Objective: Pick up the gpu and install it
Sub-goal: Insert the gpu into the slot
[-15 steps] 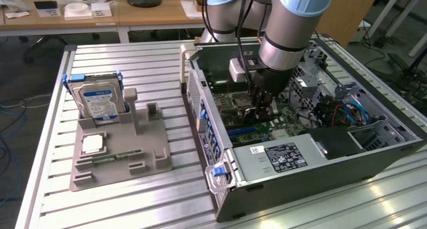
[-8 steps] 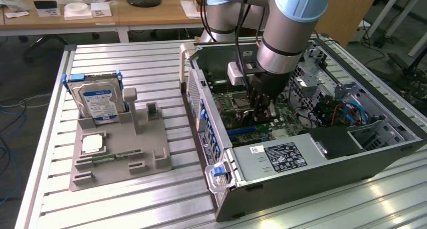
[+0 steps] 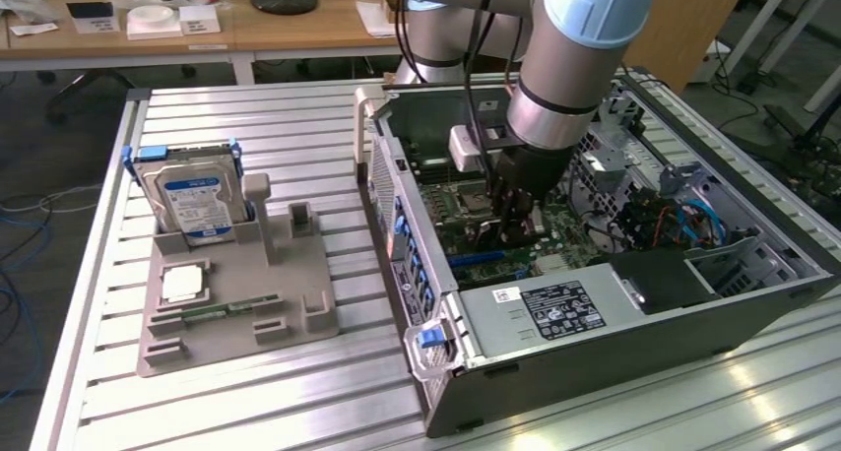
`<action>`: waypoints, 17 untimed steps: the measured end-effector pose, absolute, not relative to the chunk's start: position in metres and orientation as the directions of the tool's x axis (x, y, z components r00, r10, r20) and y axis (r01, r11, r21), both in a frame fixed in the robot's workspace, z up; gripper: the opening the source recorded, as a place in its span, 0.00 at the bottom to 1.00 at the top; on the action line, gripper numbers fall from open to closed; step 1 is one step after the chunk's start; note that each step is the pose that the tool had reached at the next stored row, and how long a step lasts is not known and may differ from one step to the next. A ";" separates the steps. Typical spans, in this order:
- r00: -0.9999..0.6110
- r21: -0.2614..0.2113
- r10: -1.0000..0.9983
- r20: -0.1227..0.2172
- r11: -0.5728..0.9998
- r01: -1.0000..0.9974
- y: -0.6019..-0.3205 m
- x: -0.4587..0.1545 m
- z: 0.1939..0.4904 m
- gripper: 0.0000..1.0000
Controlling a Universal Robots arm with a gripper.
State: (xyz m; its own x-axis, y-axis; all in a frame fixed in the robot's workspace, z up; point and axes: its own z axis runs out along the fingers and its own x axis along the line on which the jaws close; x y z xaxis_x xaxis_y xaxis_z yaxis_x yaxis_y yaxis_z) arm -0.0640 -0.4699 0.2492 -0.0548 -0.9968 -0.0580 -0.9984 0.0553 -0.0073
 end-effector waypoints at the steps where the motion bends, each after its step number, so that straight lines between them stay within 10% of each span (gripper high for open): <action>1: -0.055 -0.007 -0.997 -0.058 0.055 -0.998 -0.470 -0.064 0.248 0.28; 17: -0.055 0.000 -0.997 -0.058 0.055 -0.998 -0.470 -0.068 0.240 0.28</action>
State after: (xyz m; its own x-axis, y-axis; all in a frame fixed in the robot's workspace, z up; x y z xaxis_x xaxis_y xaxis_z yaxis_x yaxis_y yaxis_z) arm -0.0683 -0.4699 0.2395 -0.0553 -0.9968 -0.0575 -0.9985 0.0555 -0.0003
